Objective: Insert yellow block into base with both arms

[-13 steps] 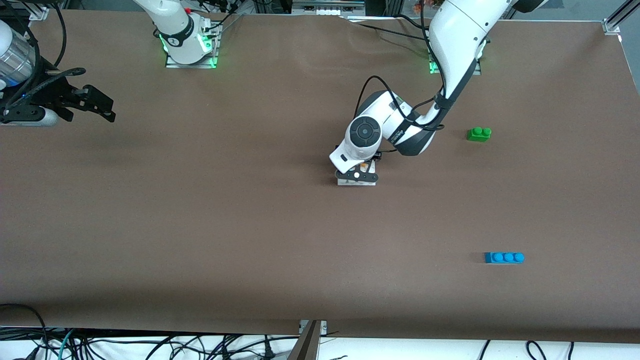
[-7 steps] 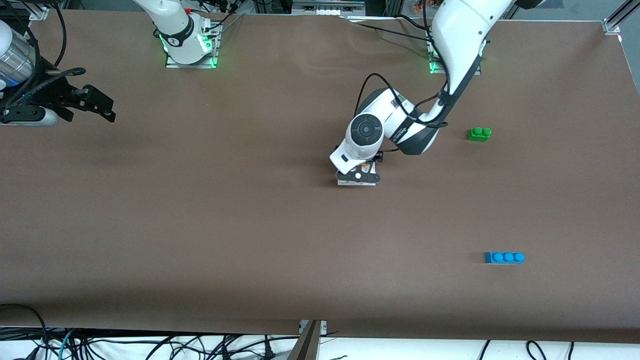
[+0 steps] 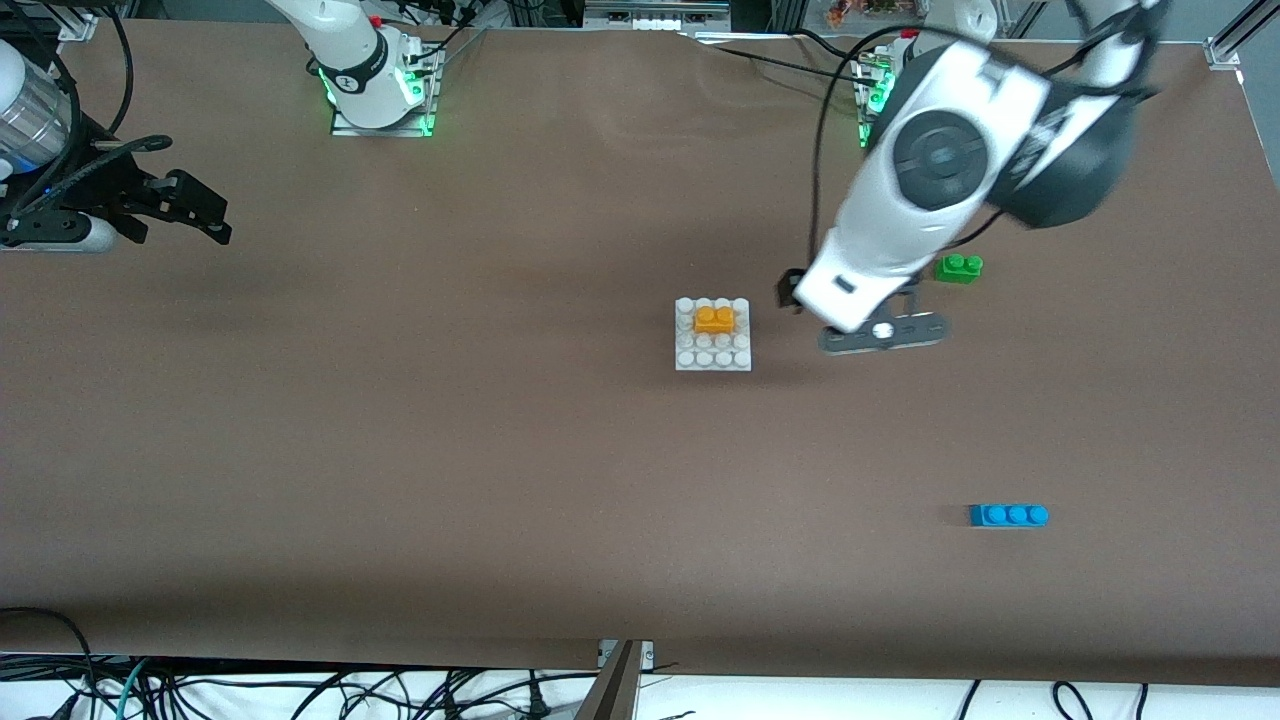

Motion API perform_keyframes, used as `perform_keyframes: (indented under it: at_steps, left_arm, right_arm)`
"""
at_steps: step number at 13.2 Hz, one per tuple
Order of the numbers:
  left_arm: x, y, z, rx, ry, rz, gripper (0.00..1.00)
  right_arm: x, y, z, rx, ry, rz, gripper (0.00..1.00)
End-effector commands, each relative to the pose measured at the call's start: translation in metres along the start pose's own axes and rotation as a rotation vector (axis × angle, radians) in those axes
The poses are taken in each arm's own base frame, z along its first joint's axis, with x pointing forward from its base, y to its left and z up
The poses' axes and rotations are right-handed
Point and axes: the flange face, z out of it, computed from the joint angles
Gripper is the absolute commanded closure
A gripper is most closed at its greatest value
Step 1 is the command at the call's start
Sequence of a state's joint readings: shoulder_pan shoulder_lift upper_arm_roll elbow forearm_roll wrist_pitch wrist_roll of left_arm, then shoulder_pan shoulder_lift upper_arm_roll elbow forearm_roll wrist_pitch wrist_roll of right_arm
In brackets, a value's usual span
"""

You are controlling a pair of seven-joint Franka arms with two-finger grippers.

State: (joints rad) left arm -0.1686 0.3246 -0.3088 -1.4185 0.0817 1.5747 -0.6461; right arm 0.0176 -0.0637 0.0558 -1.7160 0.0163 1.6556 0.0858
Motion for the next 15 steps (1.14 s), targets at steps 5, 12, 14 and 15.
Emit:
perform_keyframes:
  at_steps: [5, 12, 14, 15]
  left_arm:
    - [0.075, -0.174, -0.040, -0.136, -0.052, 0.075, 0.00]
    - [-0.005, -0.200, -0.037, -0.060, 0.061, 0.168, 0.00]
    - [-0.014, -0.204, -0.039, -0.063, 0.072, 0.163, 0.00]
    - [-0.016, -0.203, -0.042, -0.070, 0.069, 0.162, 0.00]
  right_arm:
    - [-0.005, -0.002, -0.004, 0.009, -0.001, 0.017, 0.00]
    - [-0.006, -0.002, -0.005, 0.009, 0.000, 0.017, 0.00]
    - [-0.005, -0.002, -0.004, 0.009, -0.001, 0.017, 0.00]
    - [-0.006, -0.002, -0.005, 0.008, -0.001, 0.017, 0.01]
